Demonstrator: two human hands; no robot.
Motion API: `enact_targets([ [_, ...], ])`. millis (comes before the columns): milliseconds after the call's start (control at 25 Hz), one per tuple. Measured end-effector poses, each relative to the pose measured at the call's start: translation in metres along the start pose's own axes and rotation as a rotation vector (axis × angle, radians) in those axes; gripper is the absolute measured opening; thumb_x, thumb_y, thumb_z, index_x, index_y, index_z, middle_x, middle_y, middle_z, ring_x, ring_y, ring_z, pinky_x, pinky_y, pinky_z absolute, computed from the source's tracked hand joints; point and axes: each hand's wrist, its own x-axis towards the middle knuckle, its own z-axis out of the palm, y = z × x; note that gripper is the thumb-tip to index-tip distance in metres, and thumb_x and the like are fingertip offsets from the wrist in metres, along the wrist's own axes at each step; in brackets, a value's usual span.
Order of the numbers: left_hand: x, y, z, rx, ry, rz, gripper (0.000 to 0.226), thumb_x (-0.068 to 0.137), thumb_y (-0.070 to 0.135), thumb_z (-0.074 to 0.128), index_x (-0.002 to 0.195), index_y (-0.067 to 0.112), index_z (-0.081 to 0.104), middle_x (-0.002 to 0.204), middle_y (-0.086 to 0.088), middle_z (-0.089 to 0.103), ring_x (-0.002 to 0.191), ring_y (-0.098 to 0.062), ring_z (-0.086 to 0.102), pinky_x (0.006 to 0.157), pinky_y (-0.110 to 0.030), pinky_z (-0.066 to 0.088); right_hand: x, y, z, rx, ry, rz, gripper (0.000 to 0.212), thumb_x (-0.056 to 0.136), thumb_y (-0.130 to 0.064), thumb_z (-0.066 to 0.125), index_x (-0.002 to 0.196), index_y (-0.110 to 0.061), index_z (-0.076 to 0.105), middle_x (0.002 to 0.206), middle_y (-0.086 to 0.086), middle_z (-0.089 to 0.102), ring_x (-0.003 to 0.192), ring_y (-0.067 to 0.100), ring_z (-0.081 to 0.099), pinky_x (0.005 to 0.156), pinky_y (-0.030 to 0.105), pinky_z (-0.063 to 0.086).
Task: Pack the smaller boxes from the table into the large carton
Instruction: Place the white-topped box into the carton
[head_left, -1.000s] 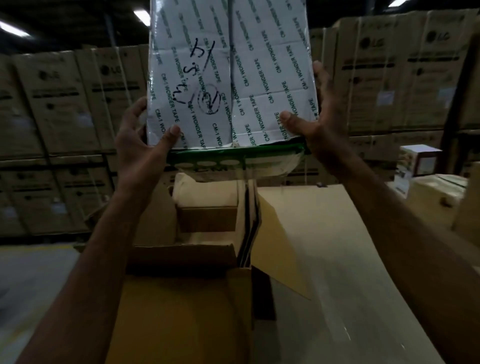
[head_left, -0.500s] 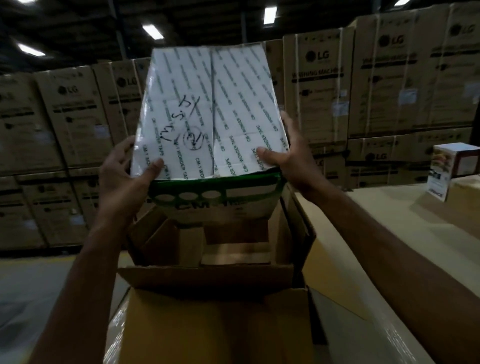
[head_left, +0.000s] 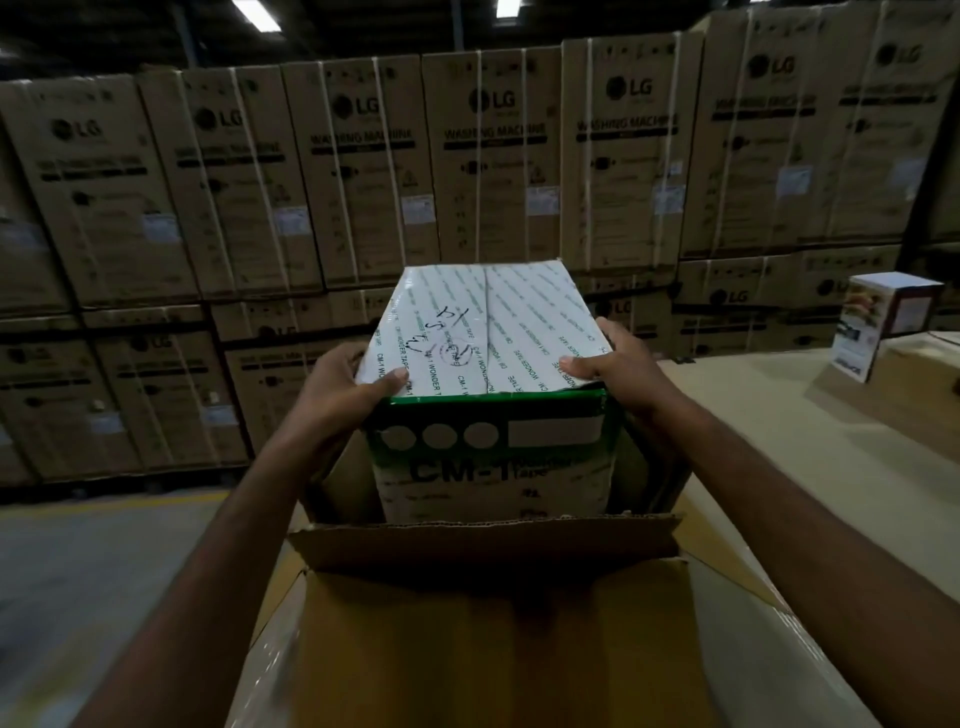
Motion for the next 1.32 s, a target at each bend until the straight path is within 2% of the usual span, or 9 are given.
enact_targets([
  [160, 0.008, -0.010, -0.006, 0.045, -0.099, -0.079, 0.032, 0.091, 0.013, 0.074, 0.118, 0.012, 0.056, 0.096, -0.002, 0.070, 0.064, -0.007, 0.073, 0.047, -0.019, 0.053, 0.027, 0.035, 0.001, -0.179, -0.052, 0.000, 0.052, 0.061, -0.047, 0.088, 0.108, -0.042, 0.067, 0.141, -0.005, 0.062, 0.138, 0.021, 0.050, 0.112, 0.051, 0.042],
  [280, 0.011, -0.016, -0.014, 0.129, -0.175, -0.071, 0.025, 0.092, 0.017, 0.073, 0.114, 0.011, 0.063, 0.093, 0.000, 0.073, 0.065, -0.005, 0.074, 0.048, -0.020, 0.054, 0.024, 0.024, 0.007, -0.200, -0.060, 0.035, 0.049, 0.067, -0.034, 0.083, 0.114, -0.039, 0.070, 0.140, -0.002, 0.064, 0.135, 0.021, 0.054, 0.111, 0.047, 0.043],
  [440, 0.017, -0.025, -0.014, 0.227, -0.180, -0.029, 0.027, 0.090, 0.030, 0.076, 0.113, 0.018, 0.068, 0.098, 0.001, 0.075, 0.076, -0.014, 0.075, 0.055, -0.027, 0.059, 0.029, 0.022, 0.010, -0.208, 0.014, 0.117, 0.096, 0.058, -0.028, 0.083, 0.148, -0.023, 0.051, 0.153, -0.002, 0.052, 0.124, 0.018, 0.061, 0.103, 0.036, 0.048],
  [600, 0.035, -0.047, -0.006, 0.487, -0.266, -0.139, 0.036, 0.089, 0.042, 0.074, 0.111, 0.015, 0.064, 0.103, -0.004, 0.071, 0.089, -0.021, 0.071, 0.076, -0.039, 0.061, 0.036, 0.042, 0.025, -0.323, -0.108, 0.293, 0.071, 0.076, -0.021, 0.074, 0.143, -0.016, 0.052, 0.143, 0.001, 0.061, 0.115, 0.018, 0.062, 0.103, 0.042, 0.048],
  [760, 0.044, -0.066, 0.000, 0.921, -0.458, -0.118, 0.040, 0.092, 0.056, 0.064, 0.100, 0.016, 0.061, 0.098, -0.005, 0.069, 0.083, -0.016, 0.063, 0.071, -0.029, 0.049, 0.033, 0.056, 0.033, -0.650, -0.266, 0.372, 0.071, 0.095, -0.024, 0.068, 0.155, -0.012, 0.030, 0.150, 0.003, 0.044, 0.129, 0.024, 0.049, 0.110, 0.041, 0.040],
  [880, 0.049, -0.062, 0.005, 1.072, -0.511, 0.030, 0.055, 0.095, 0.058, 0.058, 0.129, 0.014, 0.055, 0.132, -0.008, 0.060, 0.111, -0.023, 0.061, 0.094, -0.035, 0.049, 0.038, 0.047, 0.037, -0.922, -0.315, 0.221, 0.070, 0.096, -0.032, 0.065, 0.155, -0.010, 0.035, 0.158, 0.009, 0.033, 0.139, 0.027, 0.041, 0.112, 0.038, 0.038],
  [960, 0.052, -0.051, 0.012, 1.080, -0.598, 0.110, 0.080, 0.094, 0.059, 0.058, 0.155, 0.012, 0.035, 0.164, -0.010, 0.028, 0.141, -0.028, 0.042, 0.111, -0.038, 0.037, 0.045, 0.037, 0.045, -1.075, -0.382, 0.132, 0.056, 0.099, -0.026, 0.057, 0.150, -0.006, 0.044, 0.158, 0.016, 0.034, 0.139, 0.031, 0.041, 0.112, 0.042, 0.039],
  [1120, 0.051, -0.034, 0.027, 0.968, -0.757, 0.041, 0.115, 0.067, 0.091, 0.045, 0.153, 0.015, 0.038, 0.155, -0.008, 0.044, 0.136, -0.026, 0.048, 0.101, -0.031, 0.039, 0.056, 0.027, 0.073, -1.151, -0.510, 0.102, 0.043, 0.102, -0.008, 0.044, 0.143, 0.003, 0.048, 0.149, 0.022, 0.049, 0.134, 0.038, 0.047, 0.110, 0.049, 0.041],
  [1320, 0.053, -0.037, 0.030, 0.919, -0.760, 0.053, 0.073, 0.093, 0.060, 0.057, 0.148, 0.014, 0.046, 0.152, -0.009, 0.049, 0.137, -0.026, 0.048, 0.105, -0.030, 0.038, 0.059, 0.025, 0.092, -1.101, -0.565, 0.090, 0.054, 0.102, -0.006, 0.042, 0.156, -0.014, 0.040, 0.156, 0.012, 0.045, 0.125, 0.030, 0.055, 0.104, 0.046, 0.048],
])
